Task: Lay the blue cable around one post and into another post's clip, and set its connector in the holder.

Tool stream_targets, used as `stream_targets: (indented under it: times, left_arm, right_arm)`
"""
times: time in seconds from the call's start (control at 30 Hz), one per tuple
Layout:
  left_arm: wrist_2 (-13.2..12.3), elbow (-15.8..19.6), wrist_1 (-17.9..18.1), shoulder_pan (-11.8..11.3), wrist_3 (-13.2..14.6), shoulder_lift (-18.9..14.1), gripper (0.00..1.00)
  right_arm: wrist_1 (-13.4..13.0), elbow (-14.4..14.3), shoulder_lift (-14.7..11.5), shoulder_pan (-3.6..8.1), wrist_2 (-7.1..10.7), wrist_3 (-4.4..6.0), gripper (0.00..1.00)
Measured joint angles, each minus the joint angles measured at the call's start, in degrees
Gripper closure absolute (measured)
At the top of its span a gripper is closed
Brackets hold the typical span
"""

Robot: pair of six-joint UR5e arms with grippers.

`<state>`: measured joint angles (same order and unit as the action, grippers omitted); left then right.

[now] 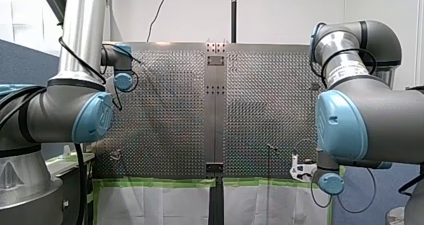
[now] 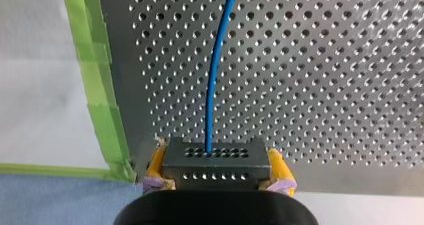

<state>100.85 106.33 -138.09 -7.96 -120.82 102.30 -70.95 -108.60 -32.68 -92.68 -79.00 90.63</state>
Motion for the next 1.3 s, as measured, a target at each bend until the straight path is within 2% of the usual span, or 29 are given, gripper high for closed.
stream_targets:
  times: [0.5, 0.63, 0.77, 0.87, 0.97, 1.3]
  left_arm:
    - [0.0, 0.0, 0.0, -0.11, -0.05, -0.03, 0.3]
    - [0.0, 0.0, 0.0, -0.11, -0.03, -0.02, 0.3]
    - [0.0, 0.03, 0.0, -0.09, 0.02, -0.01, 0.3]
    - [0.0, 0.02, 0.0, -0.04, 0.04, -0.02, 0.3]
    - [0.0, 0.02, 0.0, 0.03, 0.06, -0.01, 0.3]
    - [0.01, 0.02, 0.0, 0.13, 0.06, -0.02, 0.3]
  right_arm:
    - [0.21, 0.41, 2.4, 0.84, -2.13, -0.02, 1.0]
    - [0.62, 1.15, 2.29, 0.8, -2.16, -1.25, 1.0]
    - [2.27, 2.1, 1.83, 0.63, -1.94, -3.38, 1.0]
    - [3.59, 2.36, 1.0, 0.54, -1.37, -4.52, 1.0]
    - [4.43, 2.43, -0.11, 0.32, -0.64, -5.03, 1.0]
    - [5.13, 2.46, -1.98, -0.76, 1.54, -5.75, 1.0]
